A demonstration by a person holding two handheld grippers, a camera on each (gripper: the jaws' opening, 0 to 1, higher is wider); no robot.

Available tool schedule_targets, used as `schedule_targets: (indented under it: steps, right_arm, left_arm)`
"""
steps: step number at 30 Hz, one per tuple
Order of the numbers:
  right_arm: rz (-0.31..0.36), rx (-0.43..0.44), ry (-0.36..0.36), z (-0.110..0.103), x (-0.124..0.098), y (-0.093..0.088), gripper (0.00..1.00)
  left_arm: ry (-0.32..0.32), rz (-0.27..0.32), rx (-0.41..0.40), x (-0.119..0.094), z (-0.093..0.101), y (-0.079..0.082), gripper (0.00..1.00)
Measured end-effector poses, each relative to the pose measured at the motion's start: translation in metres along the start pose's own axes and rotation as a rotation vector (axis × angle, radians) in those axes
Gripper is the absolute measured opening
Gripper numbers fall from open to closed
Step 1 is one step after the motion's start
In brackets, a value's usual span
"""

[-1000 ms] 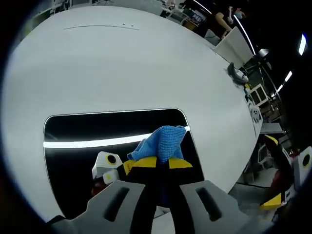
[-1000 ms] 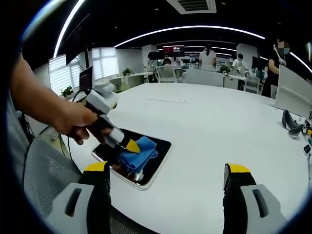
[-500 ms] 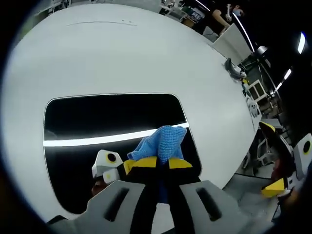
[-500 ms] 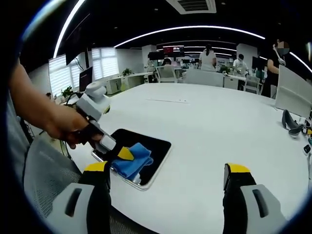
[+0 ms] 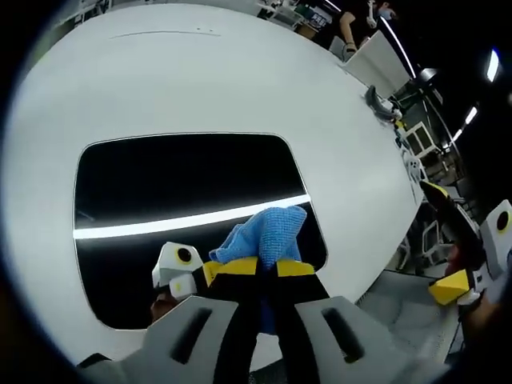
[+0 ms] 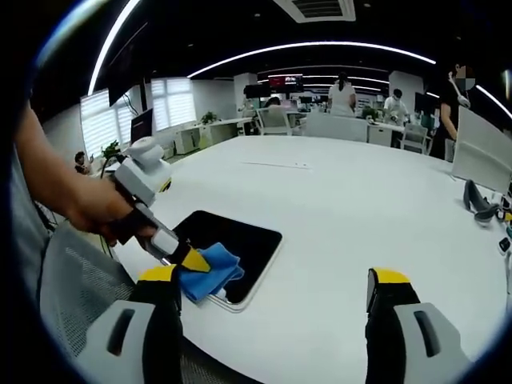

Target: Wipe the mirror surface with the cleaning cloth until all visible marks leave the cleaned area.

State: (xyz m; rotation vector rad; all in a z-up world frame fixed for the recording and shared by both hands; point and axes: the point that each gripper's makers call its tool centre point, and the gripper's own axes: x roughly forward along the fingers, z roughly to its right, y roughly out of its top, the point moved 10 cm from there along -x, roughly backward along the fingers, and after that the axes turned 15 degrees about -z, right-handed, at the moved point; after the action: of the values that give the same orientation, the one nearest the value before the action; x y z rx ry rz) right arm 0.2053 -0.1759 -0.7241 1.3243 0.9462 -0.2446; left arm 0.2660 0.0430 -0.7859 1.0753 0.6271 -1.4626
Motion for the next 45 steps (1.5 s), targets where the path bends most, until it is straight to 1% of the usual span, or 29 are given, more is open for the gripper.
schedule_targets:
  steps: [7, 25, 38, 45]
  right_arm:
    - [-0.003, -0.005, 0.003, -0.001, 0.0, 0.0, 0.95]
    - [-0.006, -0.005, 0.004, -0.001, 0.0, 0.0, 0.95]
    - [-0.011, -0.003, 0.007, -0.001, 0.0, -0.001, 0.94]
    - [-0.018, 0.0, 0.009, -0.001, 0.001, -0.001, 0.94]
  left_arm:
    - [0.003, -0.021, 0.026, -0.002, 0.002, -0.006, 0.02]
    - [-0.009, -0.025, 0.007, -0.005, -0.001, -0.01, 0.02]
    - [-0.021, -0.018, -0.055, -0.014, -0.023, -0.01, 0.02]
    - [-0.019, -0.017, -0.059, -0.019, -0.032, -0.012, 0.02]
